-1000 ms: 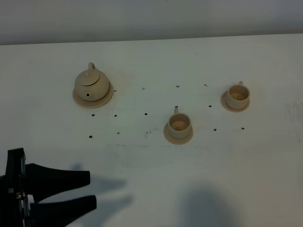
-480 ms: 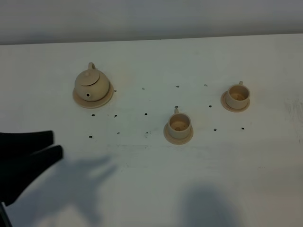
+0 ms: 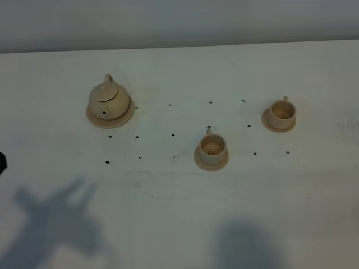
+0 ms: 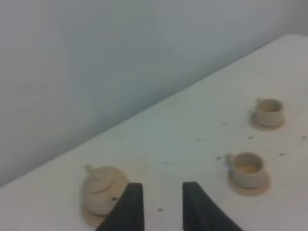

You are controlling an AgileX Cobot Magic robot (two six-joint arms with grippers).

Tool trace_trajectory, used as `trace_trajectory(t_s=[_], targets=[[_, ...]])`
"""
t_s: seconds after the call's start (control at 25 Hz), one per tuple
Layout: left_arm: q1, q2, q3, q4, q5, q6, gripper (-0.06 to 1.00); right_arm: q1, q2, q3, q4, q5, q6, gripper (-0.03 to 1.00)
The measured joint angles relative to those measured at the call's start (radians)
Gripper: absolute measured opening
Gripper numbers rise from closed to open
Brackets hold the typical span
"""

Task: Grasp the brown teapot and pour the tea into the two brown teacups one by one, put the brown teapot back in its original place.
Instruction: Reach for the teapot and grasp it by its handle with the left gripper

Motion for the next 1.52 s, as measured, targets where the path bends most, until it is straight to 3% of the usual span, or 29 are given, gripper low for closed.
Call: trace_trajectory(t_s=[0.2,0.56,0.8,1.0,1.24,1.52], targets=[[0.0,0.056,-0.094,0.07,-0.002,-0.014,0.21,0.0,0.0,0.0,0.002,0.0,0.0,-0.02],[0.0,0.291,-0.256,0.12,-0.012,-0.012,0.21,0.0,0.0,0.0,0.002,0.0,0.0,-0.02],[0.0,0.499,-0.277,0.124,-0.015,0.13,0.21,0.0,0.0,0.0,0.002,0.0,0.0,-0.02],[0.0,0.66,-0.278,0.127,-0.124,0.263,0.22,0.0,0.0,0.0,0.002,0.0,0.0,-0.02],[0.0,0.832,-0.293,0.136,-0.291,0.313,0.22,0.0,0.0,0.0,0.002,0.0,0.001,-0.02],[-0.032,1.027,-0.457,0.138,-0.294,0.313,0.22,0.0,0.0,0.0,0.002,0.0,0.001,-0.02]])
